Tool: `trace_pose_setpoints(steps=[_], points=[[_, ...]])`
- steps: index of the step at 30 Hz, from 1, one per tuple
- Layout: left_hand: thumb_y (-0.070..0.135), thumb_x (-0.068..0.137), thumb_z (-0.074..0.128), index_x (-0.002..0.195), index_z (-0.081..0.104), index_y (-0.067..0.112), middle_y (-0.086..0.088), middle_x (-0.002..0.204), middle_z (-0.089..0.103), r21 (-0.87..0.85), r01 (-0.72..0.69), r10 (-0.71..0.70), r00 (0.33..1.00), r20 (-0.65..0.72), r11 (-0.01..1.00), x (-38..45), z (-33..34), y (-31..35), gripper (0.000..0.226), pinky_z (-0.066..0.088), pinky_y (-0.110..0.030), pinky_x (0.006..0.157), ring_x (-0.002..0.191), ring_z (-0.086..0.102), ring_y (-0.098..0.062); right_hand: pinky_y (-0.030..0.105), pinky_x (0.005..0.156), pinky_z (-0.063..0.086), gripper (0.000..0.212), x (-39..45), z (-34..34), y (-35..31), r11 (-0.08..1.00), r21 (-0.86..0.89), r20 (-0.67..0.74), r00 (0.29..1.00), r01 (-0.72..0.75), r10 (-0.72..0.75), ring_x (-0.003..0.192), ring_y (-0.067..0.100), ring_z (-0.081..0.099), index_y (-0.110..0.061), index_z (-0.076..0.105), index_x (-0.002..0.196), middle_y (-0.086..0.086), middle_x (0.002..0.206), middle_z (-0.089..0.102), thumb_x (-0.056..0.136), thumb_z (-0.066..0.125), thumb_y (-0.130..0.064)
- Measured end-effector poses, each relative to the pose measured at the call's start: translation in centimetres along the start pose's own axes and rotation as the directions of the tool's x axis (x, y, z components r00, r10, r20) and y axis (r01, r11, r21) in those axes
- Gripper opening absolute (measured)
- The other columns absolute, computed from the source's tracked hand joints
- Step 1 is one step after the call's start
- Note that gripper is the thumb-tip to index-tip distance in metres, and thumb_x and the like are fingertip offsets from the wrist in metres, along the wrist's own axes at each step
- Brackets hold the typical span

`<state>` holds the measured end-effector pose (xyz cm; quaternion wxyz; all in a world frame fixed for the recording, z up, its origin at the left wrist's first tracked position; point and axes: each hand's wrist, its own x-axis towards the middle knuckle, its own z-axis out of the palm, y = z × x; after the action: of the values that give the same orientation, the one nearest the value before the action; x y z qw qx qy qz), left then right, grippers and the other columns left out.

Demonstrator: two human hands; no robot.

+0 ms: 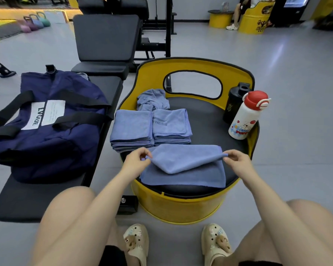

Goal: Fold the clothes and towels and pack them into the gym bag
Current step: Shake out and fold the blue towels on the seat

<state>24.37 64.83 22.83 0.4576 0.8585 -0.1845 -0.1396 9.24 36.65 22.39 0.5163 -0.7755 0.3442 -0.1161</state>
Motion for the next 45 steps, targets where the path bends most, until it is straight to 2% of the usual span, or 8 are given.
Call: trace_pose_setpoints(steps=[6,12,15,23,29,34,38,45], points=[[-0.004,0.077,0.053,0.069,0.055,0.026,-0.002,0.090,0.061,0.151,-0.024,0.005,0.992,0.127,0.988,-1.7,1.0,-2.0,0.031,0.040,-0.023,0.069,0.084,0.054,-0.015,0.030,0.075,0.044,0.017,-1.8,0.7,2.8,0.996,-0.077,0.019,0.998,-0.050,0.052,0.096,0.020,0.059,-0.013,0.064,0.095,0.008,0.101,0.066,0.091,0.053,0.000],[0.013,0.090,0.055,0.077,0.055,0.020,0.006,0.077,0.056,-0.092,0.234,-0.246,0.957,-0.156,0.968,-0.7,1.4,-3.0,0.015,0.044,-0.025,0.066,0.080,0.053,-0.018,0.046,0.088,0.054,0.013,-1.5,1.4,3.7,0.979,0.096,-0.067,0.980,-0.178,0.185,0.078,0.020,0.065,-0.010,0.067,0.095,0.004,0.093,0.064,0.093,0.056,-0.016],[0.031,0.089,0.062,0.087,0.056,0.017,0.006,0.076,0.054,-0.071,0.348,-0.354,0.929,-0.109,0.935,-0.3,2.0,-3.4,0.016,0.049,-0.033,0.076,0.083,0.055,-0.020,0.043,0.083,0.056,0.018,-1.3,1.6,4.1,0.961,0.181,-0.122,0.965,-0.208,0.232,0.071,0.022,0.065,-0.004,0.062,0.101,0.007,0.088,0.064,0.091,0.064,-0.019],[0.019,0.086,0.067,0.092,0.058,0.011,0.006,0.073,0.054,-0.090,0.321,-0.331,0.935,-0.131,0.943,0.1,1.9,-2.9,0.013,0.039,-0.027,0.074,0.083,0.053,-0.018,0.028,0.065,0.054,0.007,-1.2,1.1,2.8,0.921,0.289,-0.082,0.951,-0.262,0.296,0.067,0.021,0.061,-0.003,0.060,0.096,0.009,0.080,0.061,0.090,0.062,-0.005],[0.022,0.085,0.069,0.093,0.055,0.011,0.000,0.083,0.055,0.035,0.420,-0.421,0.905,0.058,0.907,-0.6,2.1,-4.2,0.020,0.042,-0.029,0.076,0.087,0.053,-0.020,0.037,0.072,0.056,0.013,-2.0,1.4,3.7,0.948,-0.031,-0.032,0.948,-0.318,0.317,0.070,0.024,0.062,0.000,0.065,0.097,0.009,0.076,0.062,0.086,0.060,-0.006],[0.028,0.092,0.059,0.084,0.060,0.013,0.000,0.083,0.060,-0.051,0.343,-0.347,0.927,-0.144,0.938,-0.6,2.4,-3.8,0.017,0.039,-0.028,0.071,0.087,0.056,-0.020,0.031,0.079,0.042,0.028,-2.5,1.9,3.4,0.905,-0.424,-0.163,0.986,-0.039,-0.034,0.104,0.025,0.053,-0.008,0.061,0.114,0.008,0.113,0.057,0.089,0.063,-0.021],[0.019,0.093,0.059,0.105,0.064,0.008,-0.004,0.101,0.063,-0.152,0.312,-0.338,0.920,-0.197,0.938,0.6,2.9,-3.2,0.018,0.040,-0.026,0.077,0.091,0.054,-0.015,0.032,0.092,0.043,0.025,-2.6,4.4,2.7,0.767,-0.545,0.091,0.933,0.340,-0.349,0.114,0.022,0.054,-0.009,0.065,0.116,0.002,0.121,0.059,0.095,0.053,-0.017],[0.027,0.087,0.067,0.117,0.064,0.004,-0.008,0.118,0.064,-0.234,0.399,-0.441,0.881,-0.171,0.887,3.5,3.6,-2.6,0.038,0.047,-0.033,0.095,0.111,0.058,-0.025,0.033,0.119,0.004,0.049,-1.2,9.6,2.4,0.655,-0.597,0.346,0.885,0.463,-0.311,0.148,0.016,0.006,-0.022,0.028,0.150,-0.005,0.159,0.018,0.103,0.031,-0.038]])
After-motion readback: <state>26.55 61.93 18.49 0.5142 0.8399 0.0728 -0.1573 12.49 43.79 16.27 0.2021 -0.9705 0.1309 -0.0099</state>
